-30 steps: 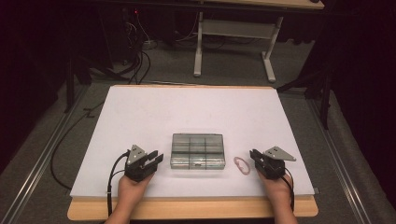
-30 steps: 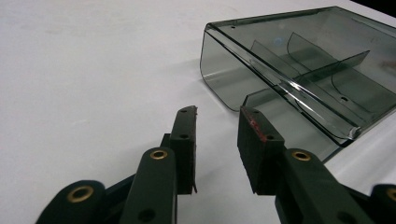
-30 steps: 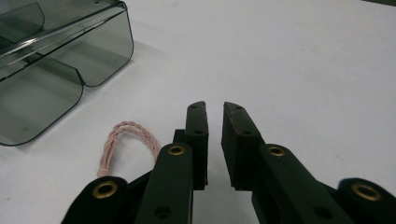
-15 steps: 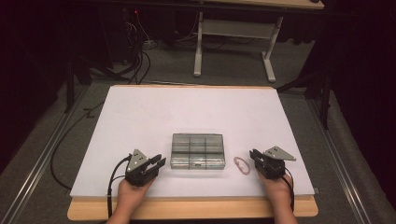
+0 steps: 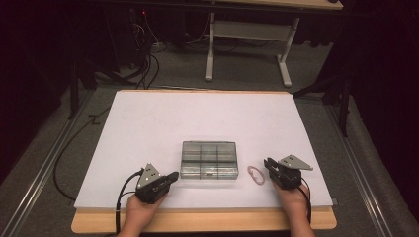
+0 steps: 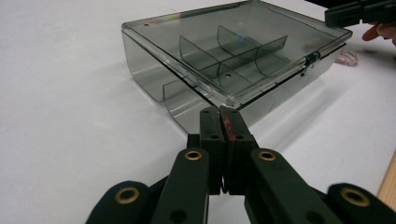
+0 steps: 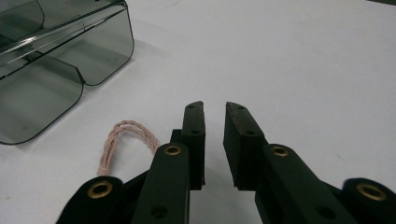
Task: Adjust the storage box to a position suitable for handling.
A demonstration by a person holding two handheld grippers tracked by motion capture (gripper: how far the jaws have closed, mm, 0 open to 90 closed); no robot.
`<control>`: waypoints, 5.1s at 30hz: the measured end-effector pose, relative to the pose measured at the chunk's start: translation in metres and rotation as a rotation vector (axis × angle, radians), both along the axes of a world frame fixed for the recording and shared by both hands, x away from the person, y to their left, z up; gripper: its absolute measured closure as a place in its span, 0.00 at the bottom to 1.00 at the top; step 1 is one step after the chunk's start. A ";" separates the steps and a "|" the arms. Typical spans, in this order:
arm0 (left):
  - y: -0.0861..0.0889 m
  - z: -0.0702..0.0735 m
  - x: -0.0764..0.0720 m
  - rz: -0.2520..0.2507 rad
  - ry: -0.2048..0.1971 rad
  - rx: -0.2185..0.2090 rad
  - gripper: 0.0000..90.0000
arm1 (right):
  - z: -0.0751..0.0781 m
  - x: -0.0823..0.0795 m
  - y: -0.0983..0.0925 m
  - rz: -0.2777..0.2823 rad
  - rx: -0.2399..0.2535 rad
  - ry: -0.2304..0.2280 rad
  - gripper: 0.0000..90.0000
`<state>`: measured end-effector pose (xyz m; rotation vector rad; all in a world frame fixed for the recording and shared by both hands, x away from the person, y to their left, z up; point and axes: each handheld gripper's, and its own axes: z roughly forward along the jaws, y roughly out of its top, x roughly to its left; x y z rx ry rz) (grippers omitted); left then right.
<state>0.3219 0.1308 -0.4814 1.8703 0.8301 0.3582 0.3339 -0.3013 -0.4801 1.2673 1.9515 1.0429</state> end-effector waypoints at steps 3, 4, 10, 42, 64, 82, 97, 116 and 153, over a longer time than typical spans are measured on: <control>-0.001 0.000 0.000 -0.007 0.003 0.005 0.99 | 0.000 0.000 0.000 0.000 0.000 0.000 0.87; -0.001 -0.001 0.000 -0.007 0.005 0.006 0.99 | 0.000 0.000 0.000 0.001 0.001 0.000 0.87; -0.002 -0.001 0.000 -0.009 0.009 0.004 0.99 | 0.000 0.000 0.000 0.000 -0.001 0.000 0.87; -0.006 0.003 0.000 -0.024 0.000 -0.007 0.99 | 0.000 0.000 0.001 -0.001 -0.011 0.002 0.87; -0.012 0.014 0.003 -0.032 -0.030 -0.043 0.99 | 0.014 -0.015 0.037 0.174 0.042 -0.031 1.00; -0.017 0.022 0.006 -0.034 -0.050 -0.048 0.99 | 0.019 -0.028 0.076 0.318 0.052 -0.038 1.00; -0.018 0.028 0.014 -0.026 -0.047 -0.078 0.99 | 0.014 -0.029 0.079 0.327 0.044 -0.048 1.00; -0.023 0.038 0.028 0.000 -0.063 -0.089 1.00 | 0.013 -0.029 0.078 0.329 0.056 -0.052 1.00; -0.039 0.049 0.067 0.048 -0.073 -0.081 1.00 | 0.012 -0.028 0.076 0.340 0.065 -0.055 1.00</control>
